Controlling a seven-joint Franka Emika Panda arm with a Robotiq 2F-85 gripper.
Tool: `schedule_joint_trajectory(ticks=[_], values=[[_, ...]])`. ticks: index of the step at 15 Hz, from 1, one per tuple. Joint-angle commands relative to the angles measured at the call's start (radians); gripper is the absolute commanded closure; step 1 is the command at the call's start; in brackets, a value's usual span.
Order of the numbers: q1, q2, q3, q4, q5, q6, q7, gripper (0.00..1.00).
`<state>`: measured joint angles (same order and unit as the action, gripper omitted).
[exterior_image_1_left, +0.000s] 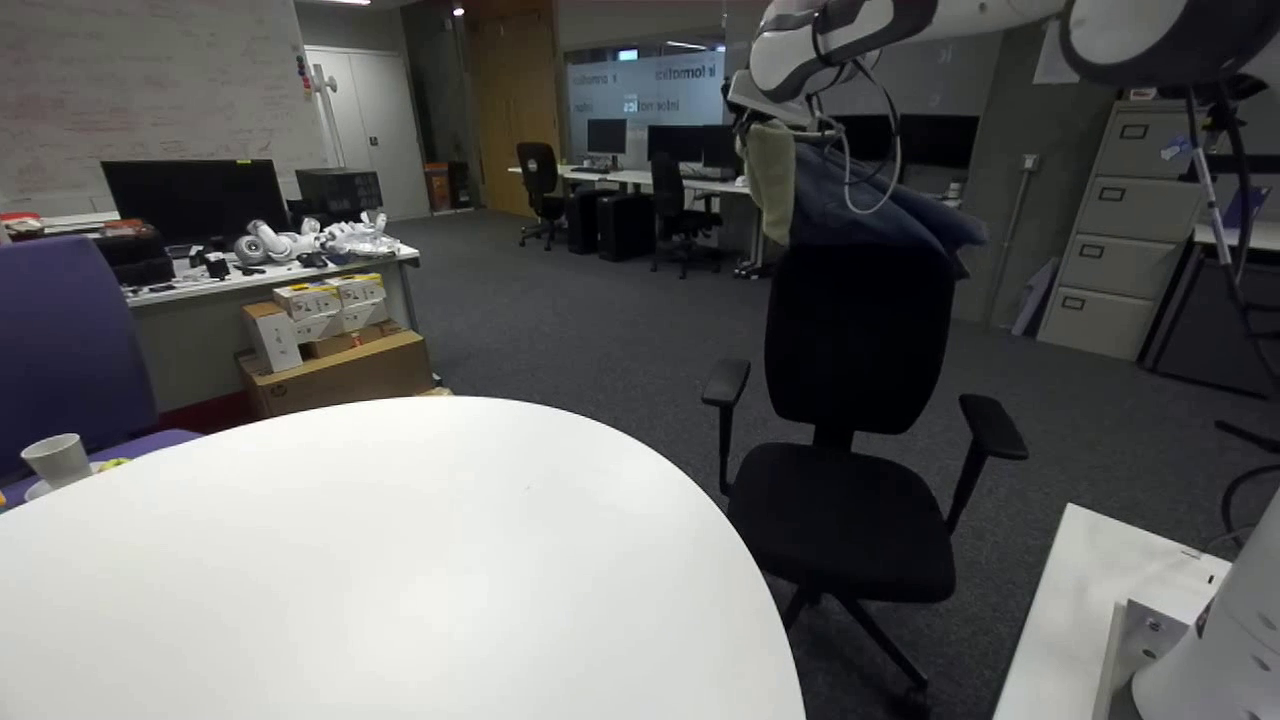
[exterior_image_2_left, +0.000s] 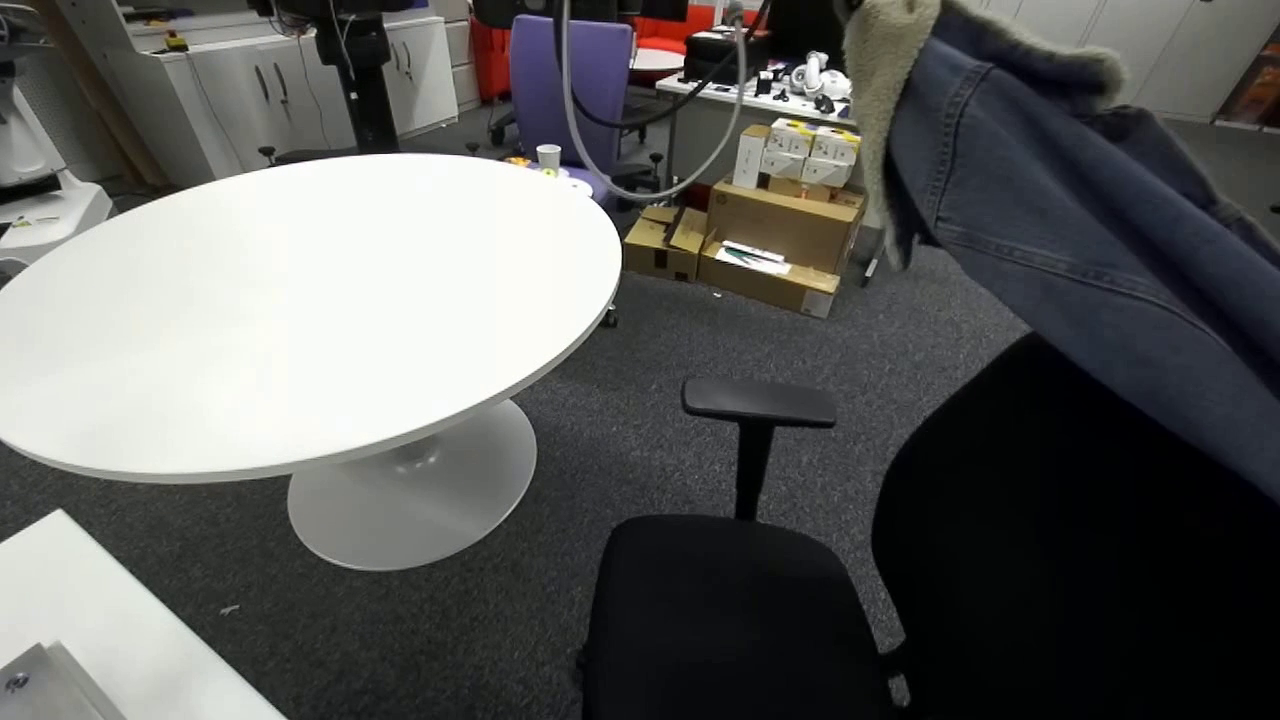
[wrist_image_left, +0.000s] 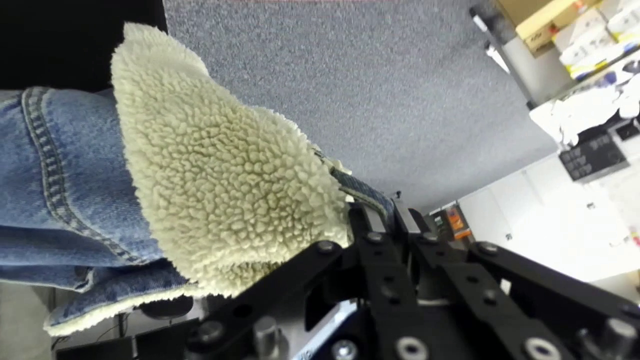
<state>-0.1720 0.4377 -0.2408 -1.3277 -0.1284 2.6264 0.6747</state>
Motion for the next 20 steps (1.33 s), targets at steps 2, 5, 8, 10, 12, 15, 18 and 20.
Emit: schedule_joint_trajectory(ticks=[2, 5, 8, 10, 12, 15, 18, 20], values=[[-0.034, 0.002, 0.130, -0.107, 0.171, -0.009, -0.205, 0.98], [-0.115, 0.005, 0.160, -0.128, 0.414, -0.042, -0.274, 0.98], [-0.167, -0.030, 0.144, -0.071, 0.566, -0.079, -0.260, 0.98], [-0.204, -0.044, 0.137, -0.016, 0.651, -0.091, -0.245, 0.98], [-0.241, -0.063, 0.131, 0.052, 0.727, -0.123, -0.225, 0.98], [-0.286, -0.110, 0.145, 0.081, 0.847, -0.101, -0.231, 0.98], [-0.302, -0.142, 0.114, 0.045, 0.868, -0.062, -0.229, 0.98], [-0.320, -0.161, 0.100, 0.005, 0.890, -0.047, -0.235, 0.98]])
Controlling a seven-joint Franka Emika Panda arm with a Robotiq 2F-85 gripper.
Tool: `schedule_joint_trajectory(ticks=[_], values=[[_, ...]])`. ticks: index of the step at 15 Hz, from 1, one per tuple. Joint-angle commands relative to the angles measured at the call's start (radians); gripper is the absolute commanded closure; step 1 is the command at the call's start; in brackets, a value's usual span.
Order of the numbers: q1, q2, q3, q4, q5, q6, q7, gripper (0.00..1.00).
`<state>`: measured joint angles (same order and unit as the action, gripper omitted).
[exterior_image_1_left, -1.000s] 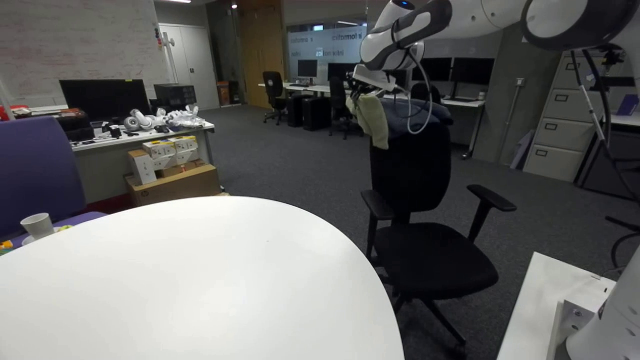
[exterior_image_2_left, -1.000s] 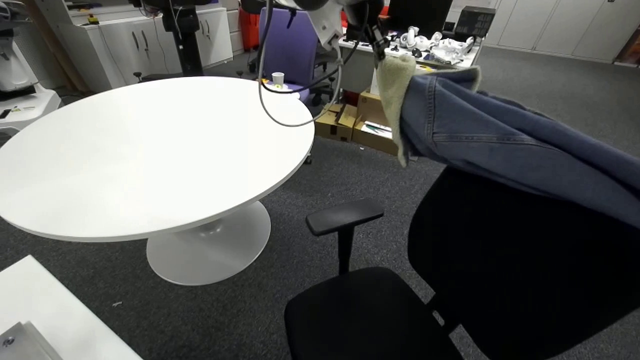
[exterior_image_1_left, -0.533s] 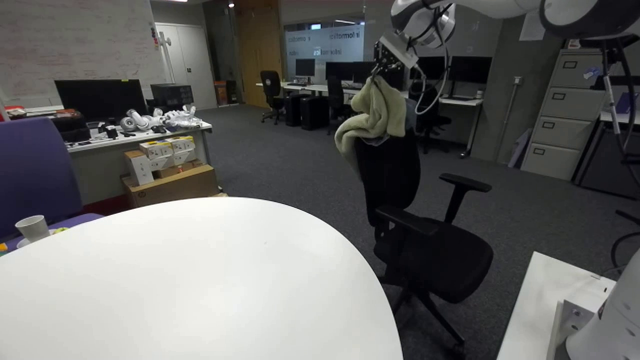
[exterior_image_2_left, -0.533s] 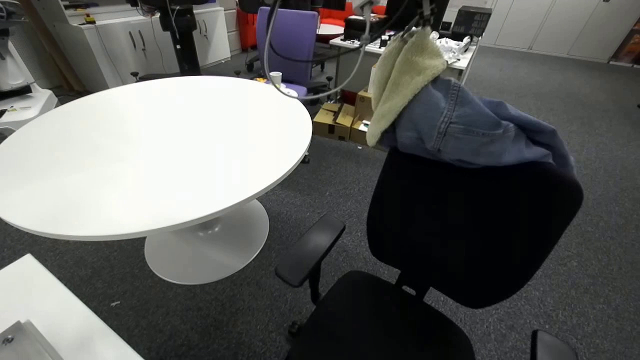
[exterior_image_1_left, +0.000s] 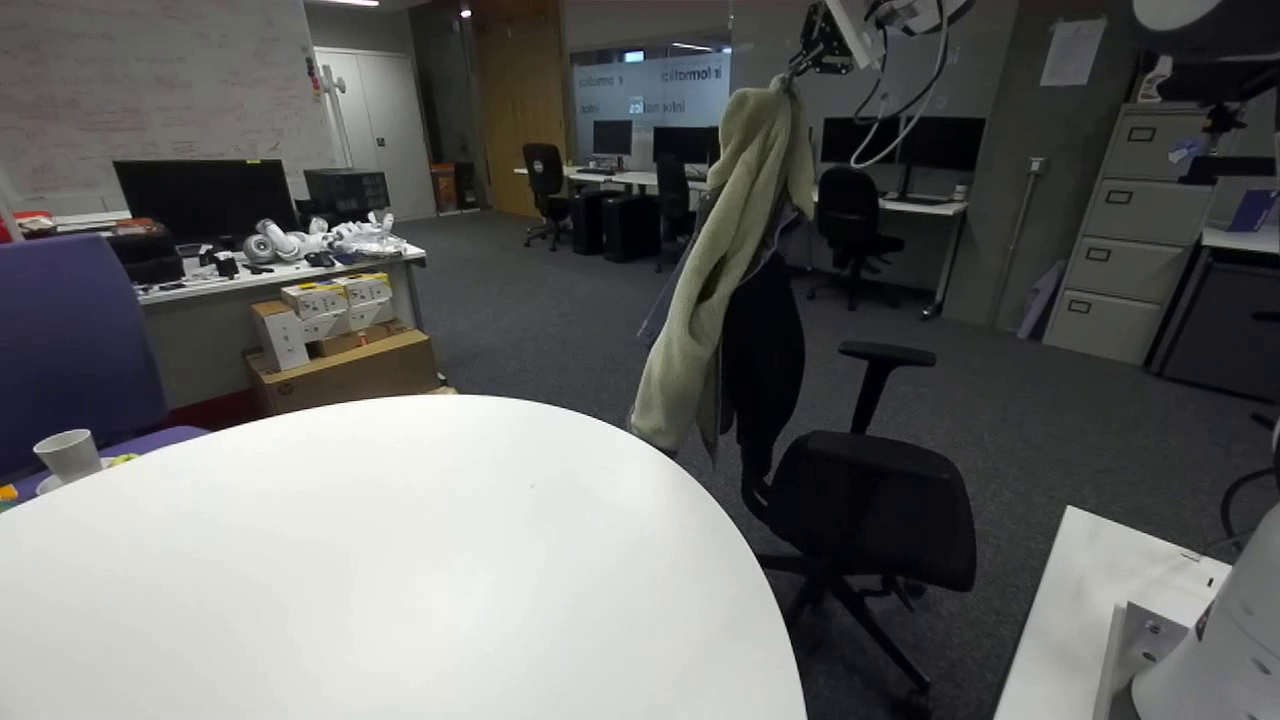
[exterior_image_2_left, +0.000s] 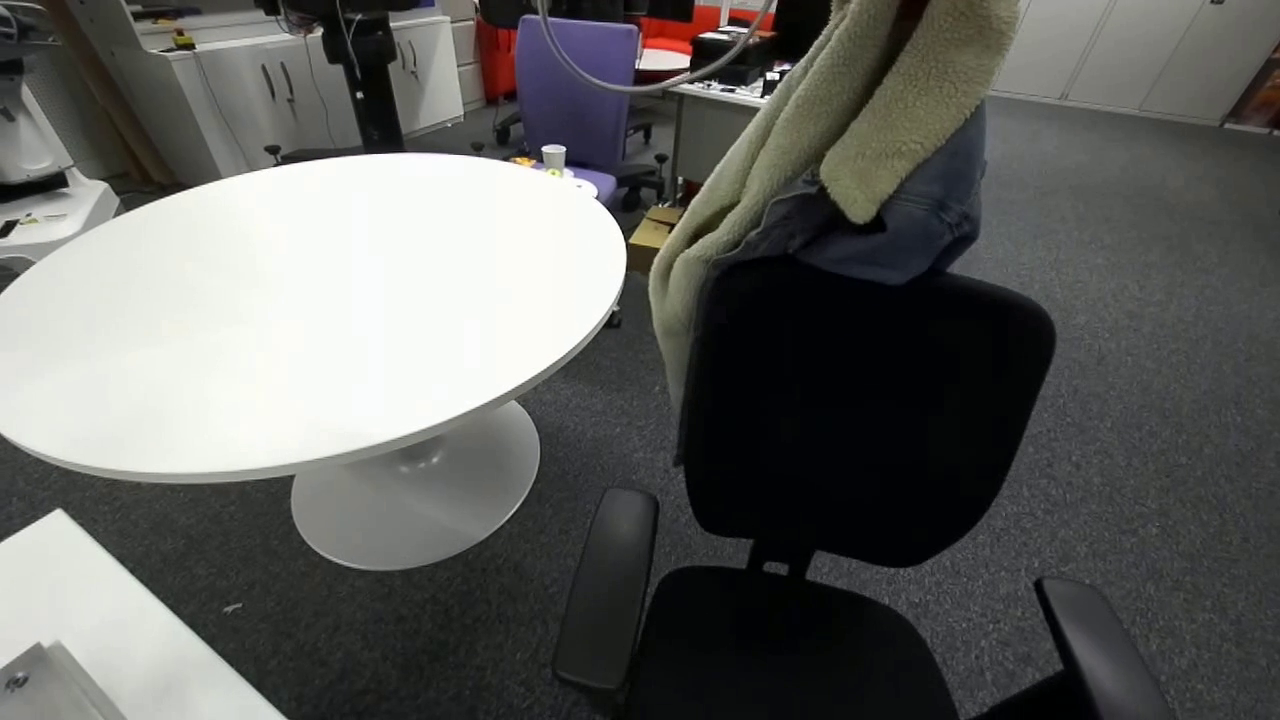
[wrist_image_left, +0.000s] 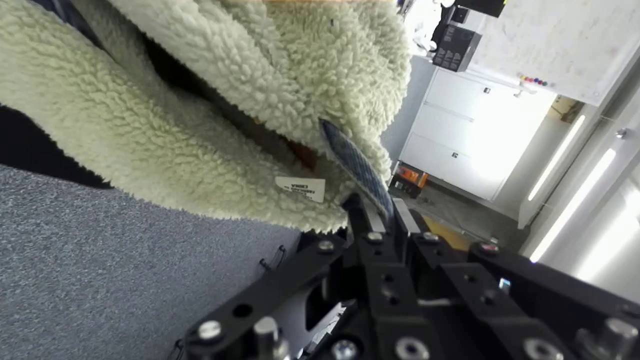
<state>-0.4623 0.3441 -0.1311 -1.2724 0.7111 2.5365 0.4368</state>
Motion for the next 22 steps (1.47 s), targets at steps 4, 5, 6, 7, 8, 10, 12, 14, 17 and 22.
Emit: schedule_joint_trajectory(ticks=[4, 5, 6, 7, 8, 10, 12, 14, 17, 22], values=[[-0.041, -0.099, -0.030, -0.058, 0.069, 0.061, -0.010, 0.98], [-0.042, -0.126, -0.025, -0.068, 0.078, 0.068, -0.030, 0.98], [-0.040, -0.136, -0.020, -0.069, 0.084, 0.080, -0.046, 0.98], [-0.041, -0.147, -0.018, -0.064, 0.087, 0.078, -0.056, 0.98], [-0.040, -0.158, -0.020, -0.060, 0.080, 0.078, -0.052, 0.98], [-0.041, -0.177, -0.025, -0.043, 0.072, 0.072, -0.040, 0.98], [-0.039, -0.199, -0.030, -0.030, 0.061, 0.071, -0.024, 0.98], [-0.042, -0.224, -0.034, -0.023, 0.061, 0.068, -0.027, 0.98], [-0.046, -0.262, -0.042, -0.018, 0.061, 0.066, -0.026, 0.98], [-0.066, -0.264, -0.097, -0.060, 0.037, 0.105, 0.006, 0.98]])
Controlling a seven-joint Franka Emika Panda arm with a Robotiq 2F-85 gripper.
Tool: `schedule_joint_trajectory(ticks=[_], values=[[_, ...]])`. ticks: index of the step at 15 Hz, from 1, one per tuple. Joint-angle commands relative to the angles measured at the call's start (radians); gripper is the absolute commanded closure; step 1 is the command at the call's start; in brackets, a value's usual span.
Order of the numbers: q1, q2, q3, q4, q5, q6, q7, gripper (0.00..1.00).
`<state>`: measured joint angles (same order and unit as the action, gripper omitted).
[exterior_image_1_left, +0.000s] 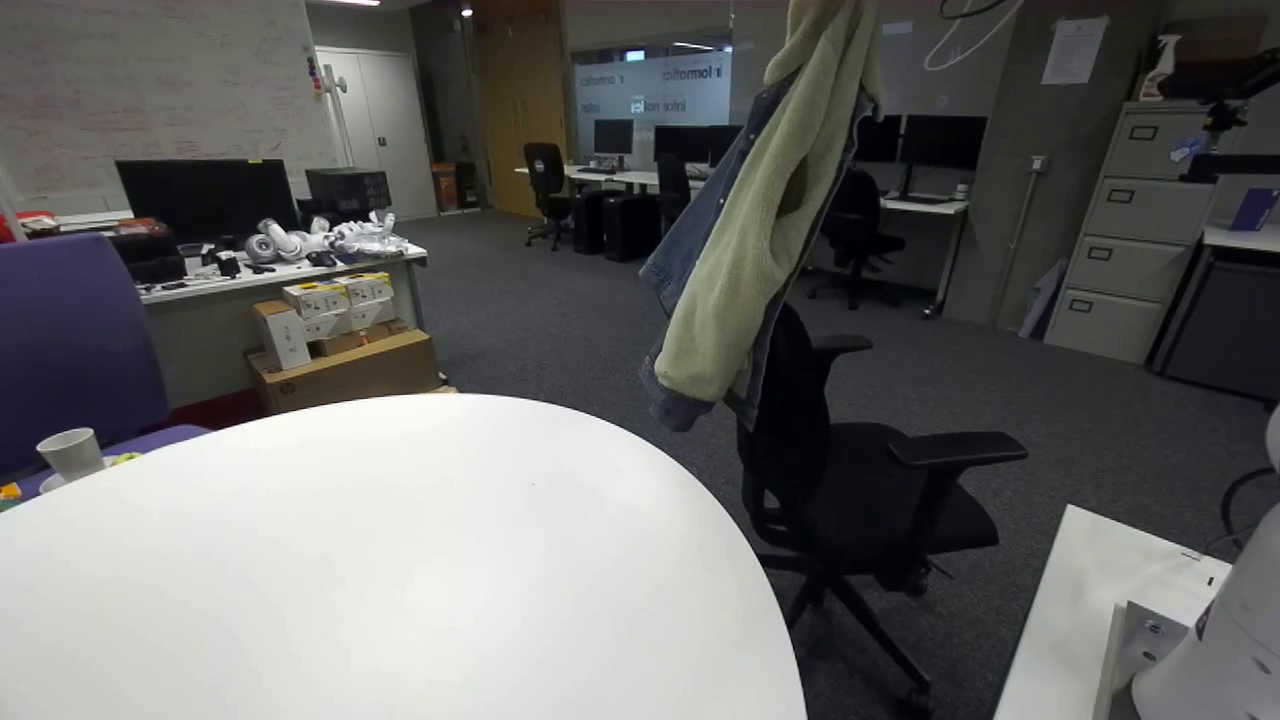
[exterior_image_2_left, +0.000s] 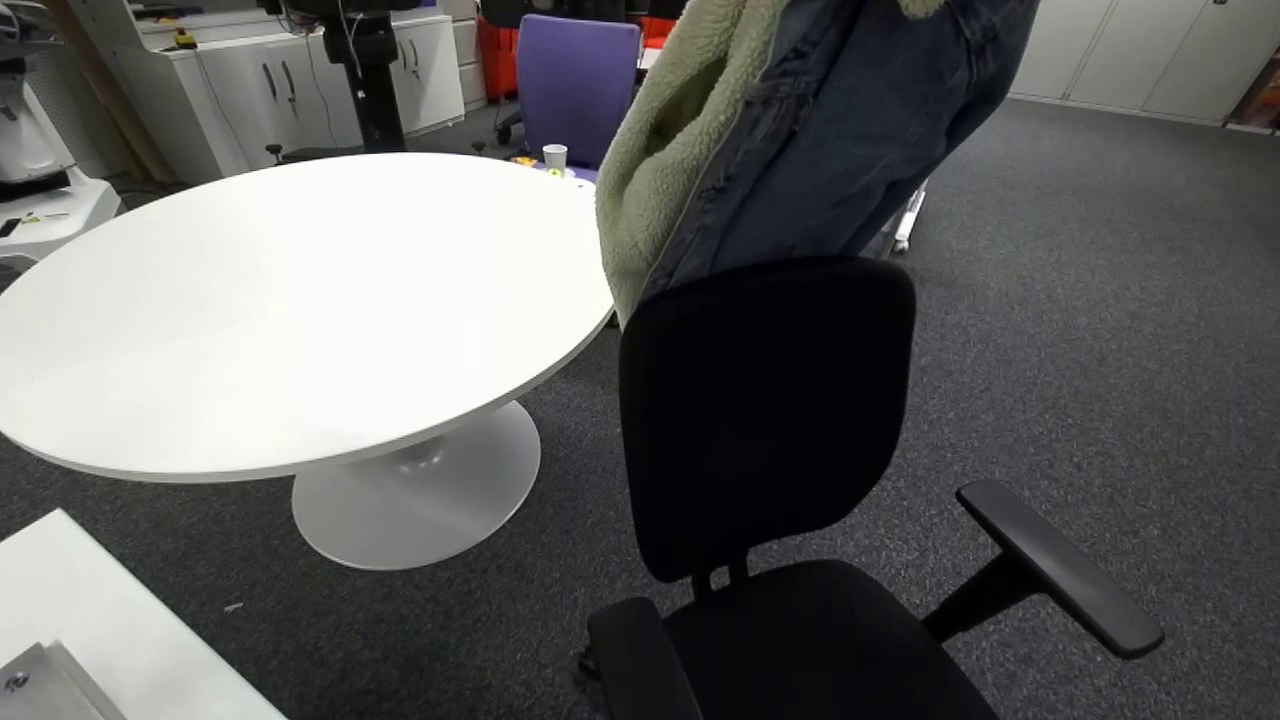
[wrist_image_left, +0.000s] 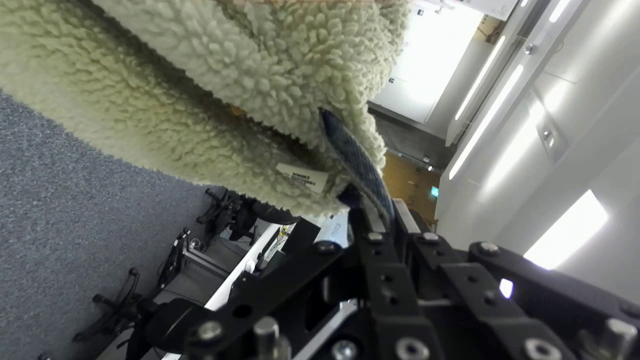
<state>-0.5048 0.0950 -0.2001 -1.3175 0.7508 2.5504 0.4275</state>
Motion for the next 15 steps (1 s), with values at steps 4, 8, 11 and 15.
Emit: schedule_joint_trajectory(ticks=[4, 8, 11, 15], values=[[-0.025, 0.067, -0.068, -0.163, -0.059, 0.105, 0.024, 0.98], [0.056, 0.189, -0.135, -0.287, -0.198, 0.169, 0.096, 0.98], [0.098, 0.272, -0.156, -0.321, -0.296, 0.178, 0.183, 0.98], [0.152, 0.339, -0.185, -0.342, -0.413, 0.159, 0.275, 0.98]])
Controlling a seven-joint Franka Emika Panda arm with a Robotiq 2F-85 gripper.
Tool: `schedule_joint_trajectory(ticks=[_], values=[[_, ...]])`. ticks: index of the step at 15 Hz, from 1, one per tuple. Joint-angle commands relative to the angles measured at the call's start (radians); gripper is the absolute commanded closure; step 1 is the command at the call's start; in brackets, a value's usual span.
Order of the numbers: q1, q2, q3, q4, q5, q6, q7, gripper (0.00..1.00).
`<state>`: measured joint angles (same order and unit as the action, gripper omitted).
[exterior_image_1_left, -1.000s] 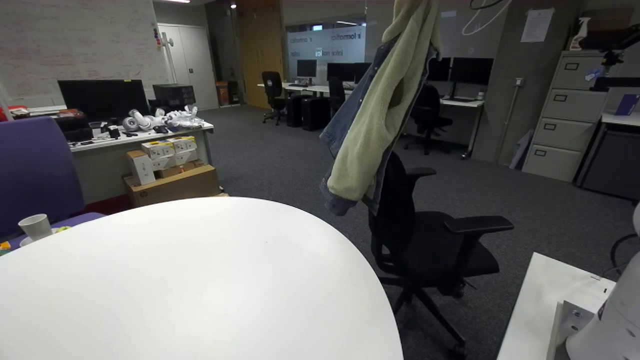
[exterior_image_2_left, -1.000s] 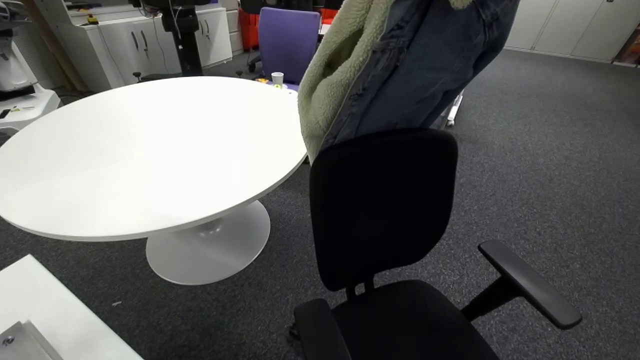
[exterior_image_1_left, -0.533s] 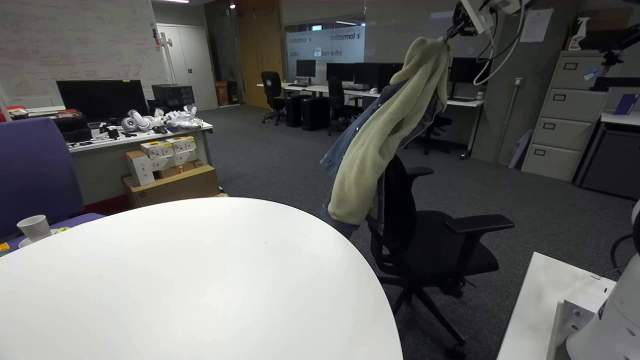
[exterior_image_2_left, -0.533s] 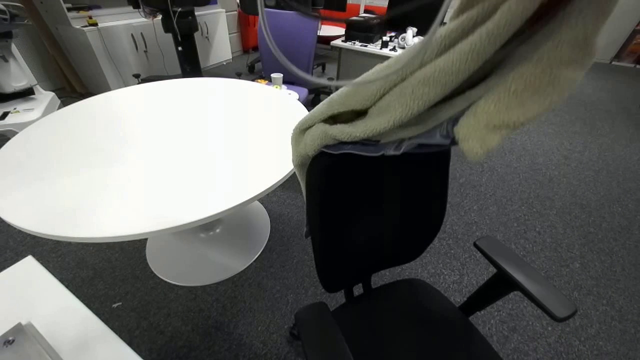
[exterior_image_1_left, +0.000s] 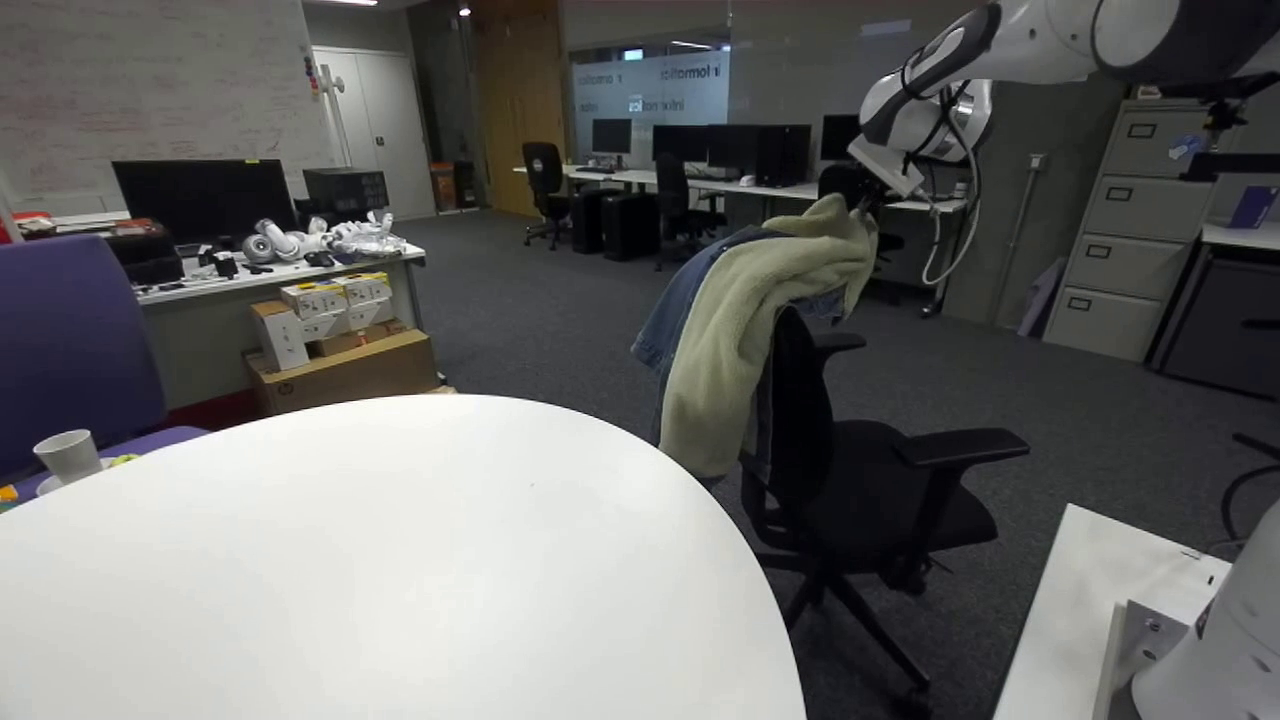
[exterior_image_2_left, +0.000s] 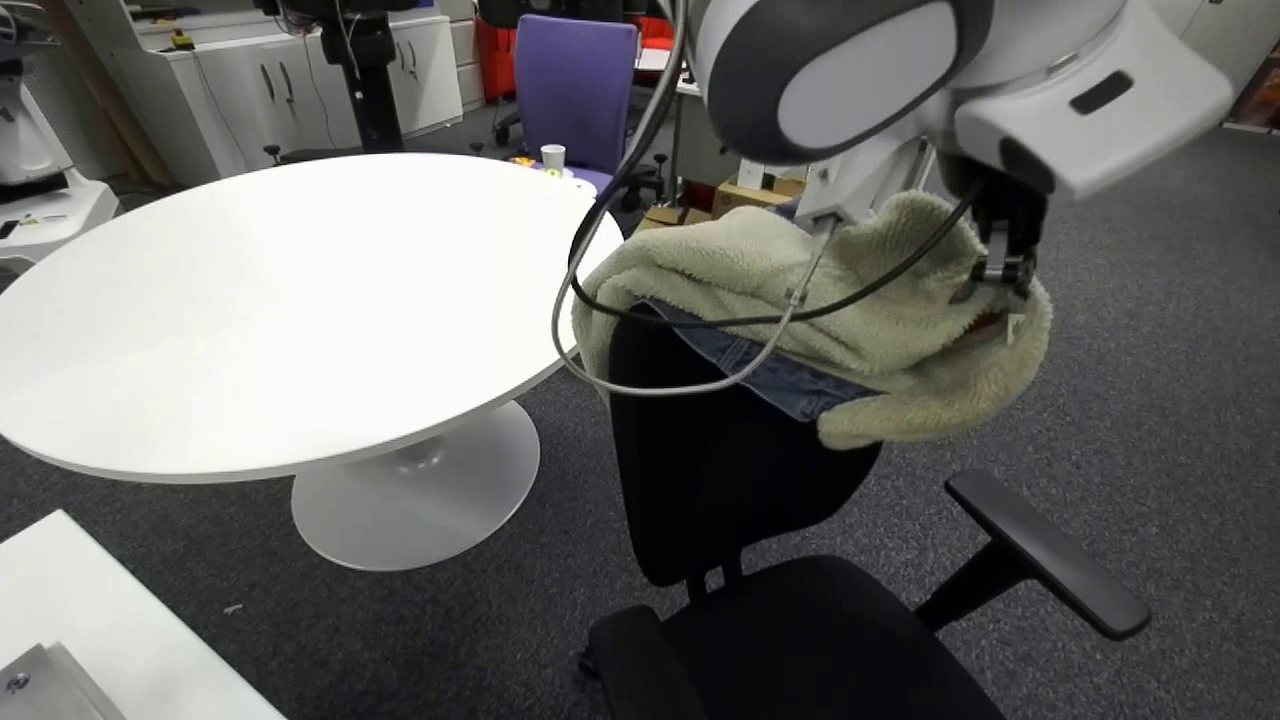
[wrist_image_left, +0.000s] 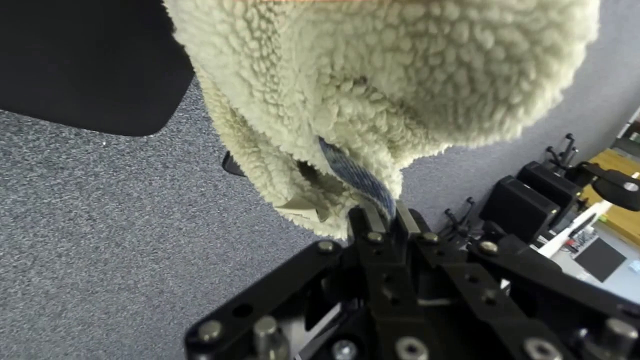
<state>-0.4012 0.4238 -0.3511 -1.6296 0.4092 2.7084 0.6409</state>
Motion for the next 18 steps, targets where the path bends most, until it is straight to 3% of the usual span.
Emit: schedule_joint_trajectory(ticks=[1, 11, 12, 14, 18], values=[[0.058, 0.028, -0.038, -0.032, -0.094, -0.005, 0.076, 0.98], [0.120, 0.193, -0.068, -0.057, -0.247, -0.123, 0.170, 0.98], [0.120, 0.197, -0.067, -0.054, -0.249, -0.134, 0.170, 0.67], [0.118, 0.198, -0.064, -0.049, -0.247, -0.150, 0.163, 0.58], [0.107, 0.186, -0.051, -0.033, -0.237, -0.181, 0.149, 0.28]])
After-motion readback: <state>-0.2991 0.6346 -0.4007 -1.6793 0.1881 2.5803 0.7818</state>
